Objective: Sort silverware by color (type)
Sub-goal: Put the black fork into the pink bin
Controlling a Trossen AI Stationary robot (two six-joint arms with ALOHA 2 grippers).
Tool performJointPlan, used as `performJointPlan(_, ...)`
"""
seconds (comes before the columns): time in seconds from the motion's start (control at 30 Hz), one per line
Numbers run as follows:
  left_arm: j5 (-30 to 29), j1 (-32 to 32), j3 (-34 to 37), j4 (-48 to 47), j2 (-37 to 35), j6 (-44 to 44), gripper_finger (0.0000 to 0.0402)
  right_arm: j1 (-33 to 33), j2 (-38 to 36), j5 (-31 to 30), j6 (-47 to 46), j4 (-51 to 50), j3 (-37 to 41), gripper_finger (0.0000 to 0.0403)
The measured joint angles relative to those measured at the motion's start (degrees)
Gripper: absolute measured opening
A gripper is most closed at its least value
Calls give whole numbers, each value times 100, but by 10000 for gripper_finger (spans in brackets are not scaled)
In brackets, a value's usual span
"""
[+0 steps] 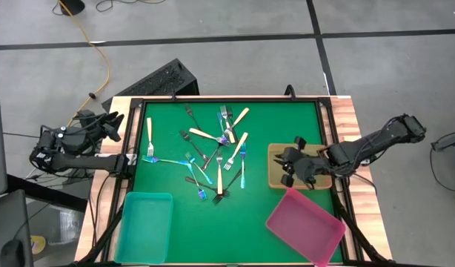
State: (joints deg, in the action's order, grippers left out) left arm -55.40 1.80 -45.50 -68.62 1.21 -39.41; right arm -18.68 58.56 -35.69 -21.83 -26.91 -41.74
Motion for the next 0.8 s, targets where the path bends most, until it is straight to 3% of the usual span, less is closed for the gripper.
performJointPlan(0.27,2,-2,2,0,0,-1,158,288,466,506,1153,1680,-11,89)
performJointPlan(0.57,0,-2,2,0,0,-1,158,345,1772,903,1827,3053,-7,90)
performJointPlan(0.8,-2,-2,2,0,2,-1,158,375,2579,1115,2100,3790,-5,122)
